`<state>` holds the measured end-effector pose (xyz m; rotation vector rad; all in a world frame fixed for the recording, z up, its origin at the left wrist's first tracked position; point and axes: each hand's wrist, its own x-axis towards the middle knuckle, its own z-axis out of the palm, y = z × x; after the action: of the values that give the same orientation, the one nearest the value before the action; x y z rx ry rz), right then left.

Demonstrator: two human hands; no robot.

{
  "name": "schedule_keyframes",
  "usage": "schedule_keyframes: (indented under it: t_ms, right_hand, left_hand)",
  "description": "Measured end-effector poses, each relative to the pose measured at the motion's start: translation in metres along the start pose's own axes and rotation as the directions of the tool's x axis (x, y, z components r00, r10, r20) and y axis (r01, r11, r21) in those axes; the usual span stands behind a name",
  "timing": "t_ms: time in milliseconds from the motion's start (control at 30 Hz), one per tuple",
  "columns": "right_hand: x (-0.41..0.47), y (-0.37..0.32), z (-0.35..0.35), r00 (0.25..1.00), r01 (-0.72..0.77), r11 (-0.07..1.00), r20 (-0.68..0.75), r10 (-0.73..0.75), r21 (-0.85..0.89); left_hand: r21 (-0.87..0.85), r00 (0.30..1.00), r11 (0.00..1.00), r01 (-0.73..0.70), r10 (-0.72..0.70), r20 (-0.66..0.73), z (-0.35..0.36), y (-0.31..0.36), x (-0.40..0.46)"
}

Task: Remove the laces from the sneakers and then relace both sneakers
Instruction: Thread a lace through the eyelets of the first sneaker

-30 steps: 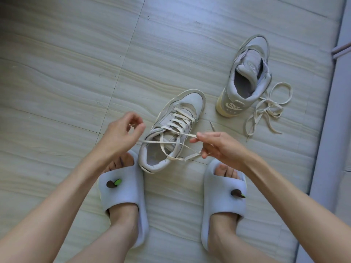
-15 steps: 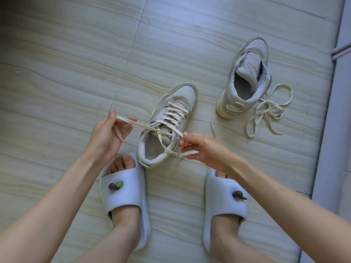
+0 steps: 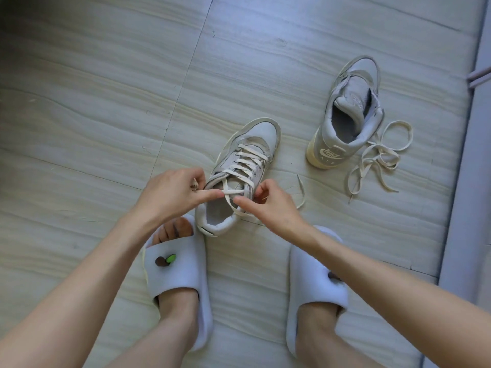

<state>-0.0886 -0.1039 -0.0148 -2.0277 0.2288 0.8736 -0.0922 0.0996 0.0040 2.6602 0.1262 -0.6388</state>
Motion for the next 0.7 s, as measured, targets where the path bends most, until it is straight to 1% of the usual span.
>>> schedule_keyframes:
  t_ms: [33, 67, 133, 233, 300, 400, 467, 567, 633, 700]
  right_hand:
    - [-0.001, -0.001, 0.004, 0.999, 0.009, 1.000, -0.043, -0.009, -0.001]
    - [0.000, -0.001, 0.007, 0.997, 0.006, 1.000, -0.073, -0.006, 0.010]
    - [0.002, -0.002, 0.007, 0.994, -0.002, 1.000, -0.107, 0.002, 0.005]
    - [0.004, -0.003, -0.001, 0.990, -0.001, 1.000, -0.139, -0.001, -0.014]
    - [0.004, -0.002, -0.005, 0.989, -0.007, 1.000, -0.150, 0.007, 0.001]
    - [0.004, 0.001, -0.005, 0.988, -0.024, 0.994, -0.146, 0.039, 0.103]
    - [0.004, 0.004, -0.004, 0.991, -0.055, 0.986, -0.115, 0.074, 0.159]
    - [0.006, 0.005, -0.002, 0.991, -0.130, 0.965, -0.013, 0.137, 0.227]
    - [0.008, 0.003, -0.004, 0.984, -0.179, 0.959, 0.038, 0.175, 0.221]
    - [0.007, 0.000, -0.008, 0.978, -0.197, 0.968, 0.093, 0.185, 0.153]
  left_hand:
    - [0.023, 1.000, 1.000, 0.002, -0.002, 0.006, -0.003, 0.001, 0.001]
    - [0.007, 1.000, 1.000, 0.001, -0.002, 0.016, -0.005, 0.001, 0.002]
    - [-0.137, 0.999, 0.991, -0.011, 0.018, 0.048, -0.006, 0.001, 0.002]
    - [-0.369, 0.996, 0.930, -0.005, 0.038, 0.084, -0.003, 0.002, 0.001]
    - [-0.449, 0.993, 0.893, 0.001, 0.053, 0.108, 0.001, 0.003, 0.000]
    - [-0.530, 0.988, 0.847, 0.036, 0.048, 0.145, 0.005, 0.003, 0.001]
    - [-0.548, 0.988, 0.835, 0.055, 0.033, 0.149, 0.007, 0.002, 0.000]
    - [-0.563, 0.988, 0.823, 0.078, 0.010, 0.153, 0.009, 0.003, -0.003]
    - [-0.585, 0.988, 0.805, 0.094, -0.002, 0.155, 0.009, 0.004, -0.004]
    - [-0.626, 0.988, 0.773, 0.106, -0.012, 0.153, 0.008, 0.005, -0.004]
